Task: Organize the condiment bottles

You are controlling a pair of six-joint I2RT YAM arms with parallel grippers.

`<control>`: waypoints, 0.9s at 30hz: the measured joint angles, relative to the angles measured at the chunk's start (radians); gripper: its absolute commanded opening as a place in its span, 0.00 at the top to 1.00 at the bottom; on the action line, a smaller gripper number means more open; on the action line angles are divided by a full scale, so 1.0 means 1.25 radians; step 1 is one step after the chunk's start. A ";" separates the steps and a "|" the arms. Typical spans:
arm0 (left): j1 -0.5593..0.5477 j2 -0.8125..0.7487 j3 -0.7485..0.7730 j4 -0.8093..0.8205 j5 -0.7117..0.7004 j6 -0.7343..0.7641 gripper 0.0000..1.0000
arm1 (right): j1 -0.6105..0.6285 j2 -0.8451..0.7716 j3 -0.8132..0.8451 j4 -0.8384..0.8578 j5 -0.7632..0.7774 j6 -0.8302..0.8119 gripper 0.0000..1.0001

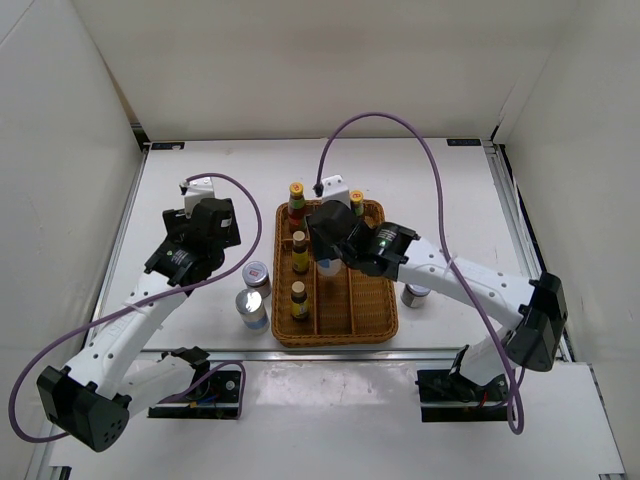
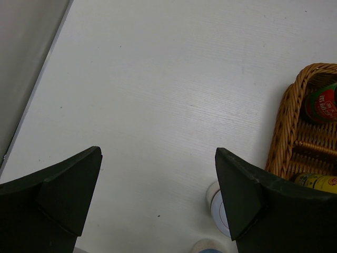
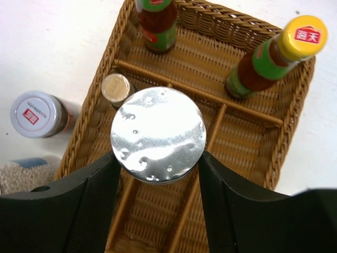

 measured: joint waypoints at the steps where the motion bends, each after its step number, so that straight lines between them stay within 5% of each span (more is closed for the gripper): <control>1: 0.000 0.000 0.000 0.000 0.000 0.000 0.00 | -0.002 0.000 -0.008 0.019 -0.002 -0.006 1.00; 11: 0.000 0.000 0.000 0.000 0.000 0.000 0.00 | -0.034 -0.009 -0.179 0.287 0.001 -0.054 1.00; 26: 0.000 0.000 0.000 0.000 0.017 0.000 0.00 | -0.050 -0.027 -0.277 0.354 -0.010 -0.083 1.00; 27: 0.000 0.000 0.000 0.000 0.020 0.000 0.00 | -0.052 -0.027 -0.282 0.358 -0.010 -0.085 0.93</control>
